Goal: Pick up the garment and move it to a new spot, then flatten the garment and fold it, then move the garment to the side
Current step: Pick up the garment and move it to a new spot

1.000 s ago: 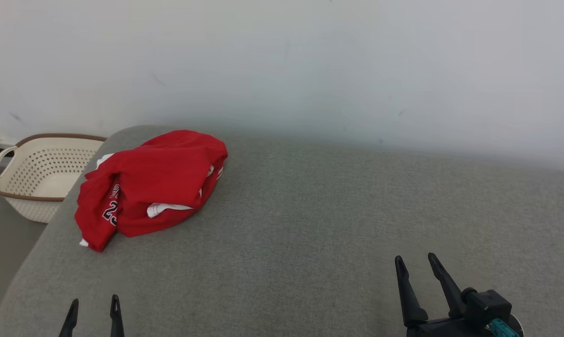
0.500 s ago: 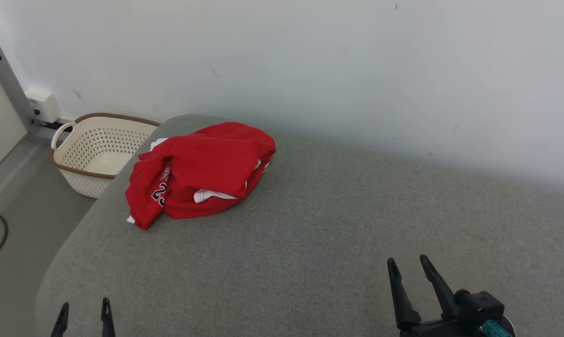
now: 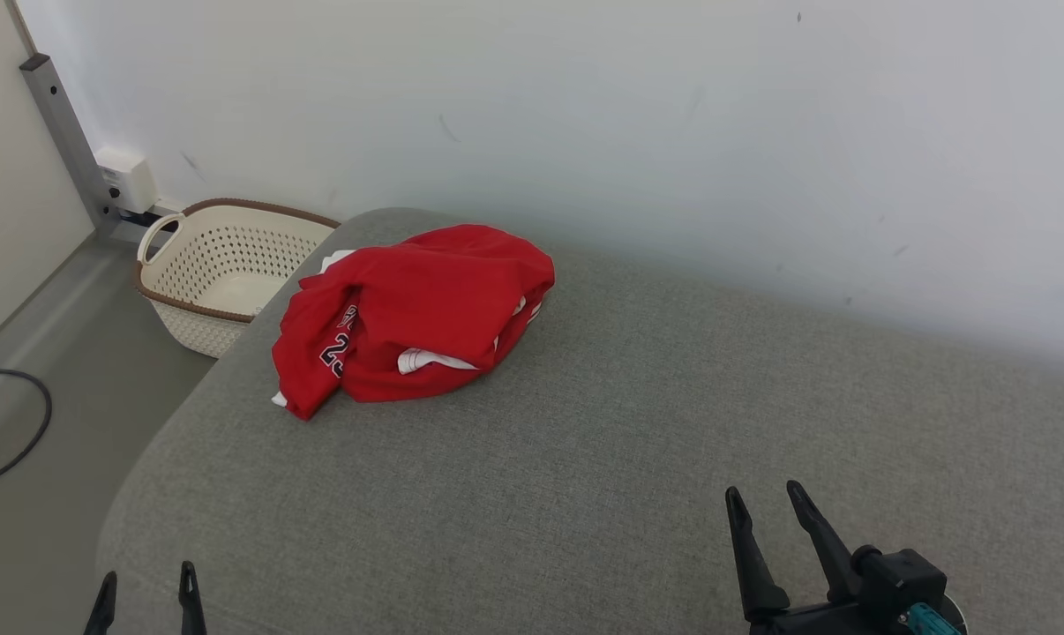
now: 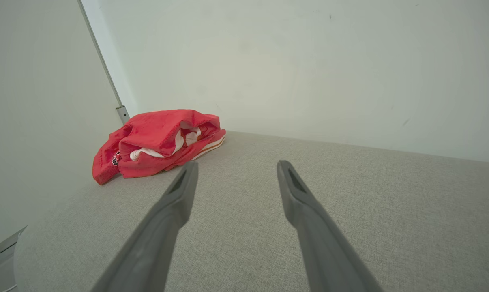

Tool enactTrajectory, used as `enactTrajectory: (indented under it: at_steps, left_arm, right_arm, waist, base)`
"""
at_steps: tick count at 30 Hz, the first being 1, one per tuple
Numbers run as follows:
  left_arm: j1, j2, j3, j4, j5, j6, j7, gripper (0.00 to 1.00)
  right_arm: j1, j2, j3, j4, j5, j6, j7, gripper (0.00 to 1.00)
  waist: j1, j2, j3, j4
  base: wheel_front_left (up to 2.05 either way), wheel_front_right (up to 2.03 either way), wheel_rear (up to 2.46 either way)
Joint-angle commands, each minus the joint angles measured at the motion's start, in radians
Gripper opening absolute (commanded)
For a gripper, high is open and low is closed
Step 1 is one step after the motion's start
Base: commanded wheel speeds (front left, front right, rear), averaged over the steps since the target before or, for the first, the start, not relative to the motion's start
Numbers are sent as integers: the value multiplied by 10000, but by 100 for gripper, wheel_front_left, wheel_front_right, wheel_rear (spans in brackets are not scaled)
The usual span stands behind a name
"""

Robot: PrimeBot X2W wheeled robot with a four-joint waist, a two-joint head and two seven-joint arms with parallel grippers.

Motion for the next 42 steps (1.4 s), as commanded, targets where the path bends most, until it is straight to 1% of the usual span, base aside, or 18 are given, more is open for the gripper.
enactTrajectory:
  at_steps: [1,4,5,10,18,24,25,28,33,34,37,41,42]
  left_arm:
    - [144,25,41,-36,-140,23,-5,100]
    - [154,-31,17,-110,-228,-2,16,100]
    - [71,-32,49,-155,-338,-88,33,100]
    - [-550,208,107,-307,-558,-300,108,100]
    - [-2041,584,93,-114,-1136,-971,436,100]
    - [-3654,1117,-74,90,-1333,-1580,925,100]
    - [-3654,1117,-74,90,-1333,-1580,925,100]
    - [-4444,1281,-170,268,-1433,-1788,1205,100]
    - [-5489,1481,-345,946,-1498,-2056,1613,100]
    - [-5636,1592,-382,1164,-1459,-2128,1754,100]
    - [-6146,1680,-358,1670,-1599,-2211,1918,100]
    - [-6698,1942,-327,2451,-1683,-2304,2106,100]
    - [-6805,2080,-375,2648,-1583,-2351,2189,100]
  right_arm:
    - [18,18,53,8,14,8,-29,100]
    - [-54,-36,104,35,52,8,-29,100]
    - [-69,-45,116,39,72,8,-30,100]
    - [-148,-83,137,53,138,8,-30,100]
    - [-349,-136,269,124,227,8,-30,100]
    - [-589,-201,469,108,273,8,-28,100]
    - [-589,-201,469,108,273,8,-28,100]
    - [-749,-235,506,79,317,8,-30,100]
    - [-1011,-292,551,13,321,8,-28,100]
    - [-1053,-295,571,4,321,8,-28,100]
    - [-1180,-300,576,-24,382,8,-30,100]
    - [-1360,-323,621,-53,445,8,-30,100]
    - [-1385,-317,647,-72,446,8,-30,100]
  waist:
    - [0,0,2,-25]
    - [0,0,25,-136]
    - [0,0,43,-184]
    - [0,0,147,-420]
    - [0,0,411,-1031]
    - [0,0,790,-1701]
    - [0,0,790,-1701]
    - [0,0,1072,-2079]
    - [0,0,1525,-2699]
    - [0,0,1620,-2835]
    - [0,0,1849,-3185]
    - [0,0,2106,-3599]
    - [0,0,2168,-3704]
  base:
    - [0,0,0]
    - [0,0,0]
    - [0,0,0]
    - [0,0,0]
    - [0,0,0]
    - [0,0,0]
    - [0,0,0]
    - [0,0,0]
    - [0,0,0]
    - [0,0,0]
    - [0,0,0]
    - [0,0,0]
    - [0,0,0]
